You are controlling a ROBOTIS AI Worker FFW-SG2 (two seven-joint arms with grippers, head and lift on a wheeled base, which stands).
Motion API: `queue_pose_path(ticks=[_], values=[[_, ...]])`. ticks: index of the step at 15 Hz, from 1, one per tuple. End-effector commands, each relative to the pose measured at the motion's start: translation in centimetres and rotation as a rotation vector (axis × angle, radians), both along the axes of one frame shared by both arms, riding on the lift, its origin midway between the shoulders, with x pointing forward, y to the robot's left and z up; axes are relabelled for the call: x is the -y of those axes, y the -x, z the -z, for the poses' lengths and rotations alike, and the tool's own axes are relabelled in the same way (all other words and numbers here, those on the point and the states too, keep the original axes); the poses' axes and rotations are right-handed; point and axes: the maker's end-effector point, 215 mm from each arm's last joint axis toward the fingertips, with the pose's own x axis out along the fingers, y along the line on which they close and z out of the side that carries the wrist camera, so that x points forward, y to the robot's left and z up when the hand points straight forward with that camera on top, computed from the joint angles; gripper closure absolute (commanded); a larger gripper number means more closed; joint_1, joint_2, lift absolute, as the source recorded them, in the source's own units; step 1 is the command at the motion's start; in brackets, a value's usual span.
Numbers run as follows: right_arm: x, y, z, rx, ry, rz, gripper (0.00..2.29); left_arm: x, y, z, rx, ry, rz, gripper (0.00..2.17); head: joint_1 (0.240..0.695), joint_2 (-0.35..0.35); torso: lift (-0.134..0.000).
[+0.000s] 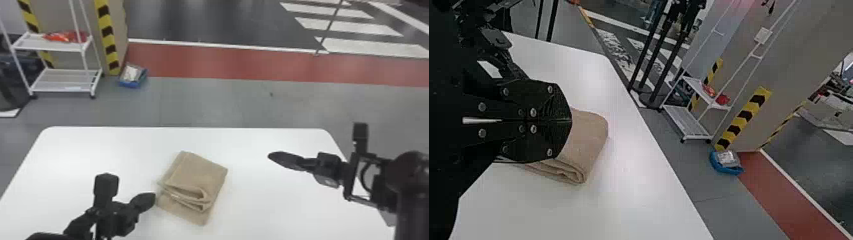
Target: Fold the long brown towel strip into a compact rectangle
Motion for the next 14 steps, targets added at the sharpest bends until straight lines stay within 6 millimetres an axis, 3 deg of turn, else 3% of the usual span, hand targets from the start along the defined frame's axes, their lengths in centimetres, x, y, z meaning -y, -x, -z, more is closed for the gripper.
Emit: queue_pose_path(ticks=[1,5,12,13,14], values=[[0.1,-0.3,-0.4,0.007,-0.002,0.0,1.83,0.3,1.0,0.7,-0.029,0.011,0.002,1.38,0.695,-0.177,0.0],[0.1,-0.8,-0.5,0.004,-0.002,-0.001,1.83,1.7,4.1,0.1,-0.069,0.073,0.02,1.38,0.695,-0.192,0.0],[-1.4,-1.5,1.0,-0.007,0.007,-0.055,1.81,3.0,7.2,-1.0,-0.096,0.197,0.011,1.38,0.695,-0.212,0.0],[-2.0,-1.8,0.8,0.012,0.009,-0.075,1.59,3.4,7.7,-1.4,-0.099,0.224,0.012,1.38,0.695,-0.211,0.0],[-2.1,-2.0,0.6,0.031,0.012,-0.084,1.21,3.8,8.0,-2.0,-0.093,0.247,0.017,1.38,0.695,-0.211,0.0]])
